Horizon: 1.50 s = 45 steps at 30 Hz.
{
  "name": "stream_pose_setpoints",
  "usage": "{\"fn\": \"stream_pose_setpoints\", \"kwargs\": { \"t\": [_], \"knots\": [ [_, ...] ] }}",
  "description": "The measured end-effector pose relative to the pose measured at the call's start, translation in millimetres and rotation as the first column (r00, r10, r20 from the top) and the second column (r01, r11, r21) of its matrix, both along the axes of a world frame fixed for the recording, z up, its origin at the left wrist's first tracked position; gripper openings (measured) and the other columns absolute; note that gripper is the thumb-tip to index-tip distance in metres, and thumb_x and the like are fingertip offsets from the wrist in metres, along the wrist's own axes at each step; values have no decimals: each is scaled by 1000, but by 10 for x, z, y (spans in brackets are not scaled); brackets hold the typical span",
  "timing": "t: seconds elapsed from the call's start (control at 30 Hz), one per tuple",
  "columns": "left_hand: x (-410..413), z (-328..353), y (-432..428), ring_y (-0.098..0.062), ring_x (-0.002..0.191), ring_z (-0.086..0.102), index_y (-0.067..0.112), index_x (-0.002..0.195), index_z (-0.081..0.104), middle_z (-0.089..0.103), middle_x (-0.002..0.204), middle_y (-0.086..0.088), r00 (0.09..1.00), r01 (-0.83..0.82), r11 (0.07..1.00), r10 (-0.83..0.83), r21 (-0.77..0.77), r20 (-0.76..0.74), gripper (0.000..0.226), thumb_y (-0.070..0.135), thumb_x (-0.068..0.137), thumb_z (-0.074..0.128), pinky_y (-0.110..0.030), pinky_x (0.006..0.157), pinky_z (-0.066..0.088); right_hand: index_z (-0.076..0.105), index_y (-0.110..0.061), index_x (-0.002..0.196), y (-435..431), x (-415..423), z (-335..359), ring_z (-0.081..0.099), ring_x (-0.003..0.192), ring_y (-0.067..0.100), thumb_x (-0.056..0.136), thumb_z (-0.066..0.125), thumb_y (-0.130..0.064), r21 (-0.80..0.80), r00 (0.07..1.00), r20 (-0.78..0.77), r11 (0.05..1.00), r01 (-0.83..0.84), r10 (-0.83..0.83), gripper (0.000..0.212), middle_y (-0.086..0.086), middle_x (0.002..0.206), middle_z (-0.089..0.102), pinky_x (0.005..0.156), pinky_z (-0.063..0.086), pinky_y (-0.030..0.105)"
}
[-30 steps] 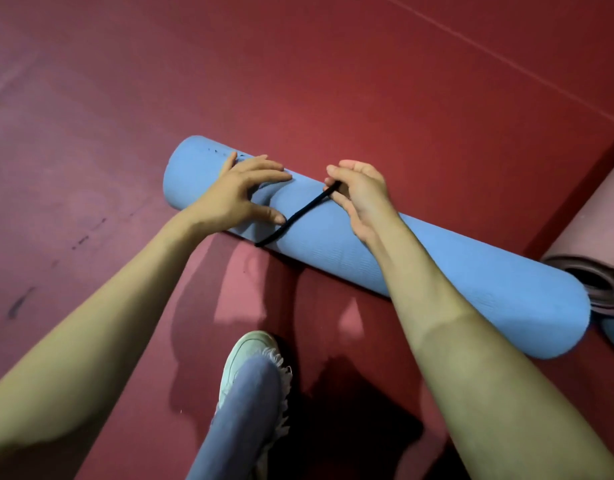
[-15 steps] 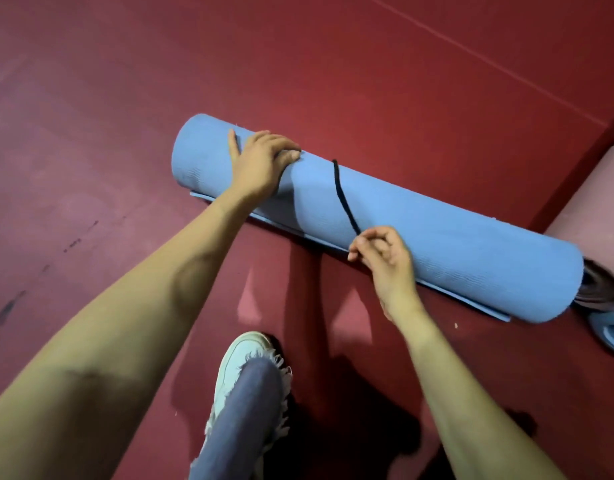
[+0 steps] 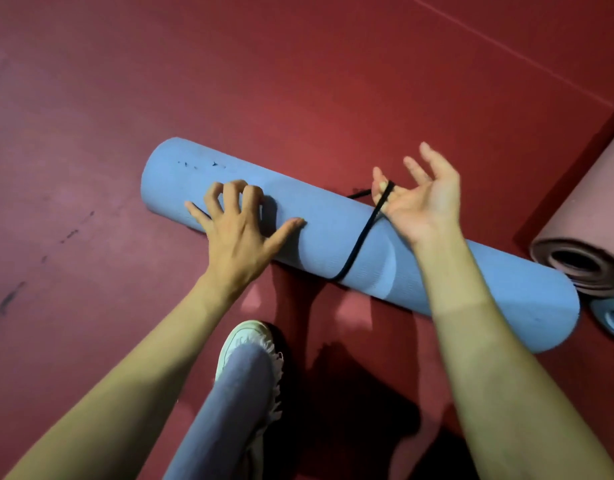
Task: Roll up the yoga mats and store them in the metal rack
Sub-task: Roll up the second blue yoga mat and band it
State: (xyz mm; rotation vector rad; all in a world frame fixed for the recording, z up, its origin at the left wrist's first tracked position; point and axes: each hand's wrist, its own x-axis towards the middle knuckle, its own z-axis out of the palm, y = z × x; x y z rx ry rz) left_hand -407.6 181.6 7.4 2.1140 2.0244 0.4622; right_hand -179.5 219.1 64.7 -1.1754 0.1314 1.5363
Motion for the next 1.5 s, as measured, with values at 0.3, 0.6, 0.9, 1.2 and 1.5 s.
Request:
{"fn": "stream_pose_setpoints", "kwargs": {
  "t": [0.3, 0.6, 0.9, 1.2, 1.5],
  "knots": [
    [149, -51, 411, -17, 146, 3, 26, 139, 39, 27, 150, 7, 984, 140, 985, -128, -100, 125, 101, 88, 60, 38, -72, 100, -13, 52, -13, 87, -63, -90, 44, 54, 64, 13, 93, 54, -14, -29, 898, 346, 959, -280, 273, 7, 7, 75, 53, 68, 50, 25],
    [584, 66, 1060, -19, 141, 19, 24, 118, 63, 48, 135, 5, 983, 85, 974, -47, -211, 179, 57, 65, 79, 56, -67, 104, -13, 56, -29, 69, -736, -373, -477, 64, 78, 17, 84, 60, -29, -147, 325, 866, 815, -560, 379, 16, 5, 80, 68, 76, 46, 28],
    [584, 35, 966, -17, 137, 26, 23, 119, 62, 51, 132, 4, 975, 116, 984, -87, -135, 203, 49, 58, 86, 52, -65, 106, -13, 58, -29, 76, -833, -193, -504, 60, 75, 15, 87, 59, -25, -62, 335, 906, 863, -501, 260, 11, -1, 79, 63, 71, 46, 28],
    [273, -195, 87, -16, 141, 23, 24, 119, 60, 46, 138, 4, 932, 99, 989, -132, 113, 336, 42, 51, 88, 53, -63, 105, -10, 49, -11, 135, -449, -81, -293, 37, 133, 26, 90, 55, -34, -376, -358, 919, 631, -679, 163, 51, 9, 139, 47, 112, 25, 38],
    [662, -52, -121, -17, 116, 23, -2, 126, 37, 30, 128, -18, 630, -385, 900, 418, -203, 655, 73, 25, 74, 80, -24, 105, 13, 25, -34, 147, -86, 28, -357, 18, 142, 15, 90, 34, -66, -673, -517, 739, 442, -593, 433, 66, -8, 155, 22, 116, 9, 42]
  ]
}}
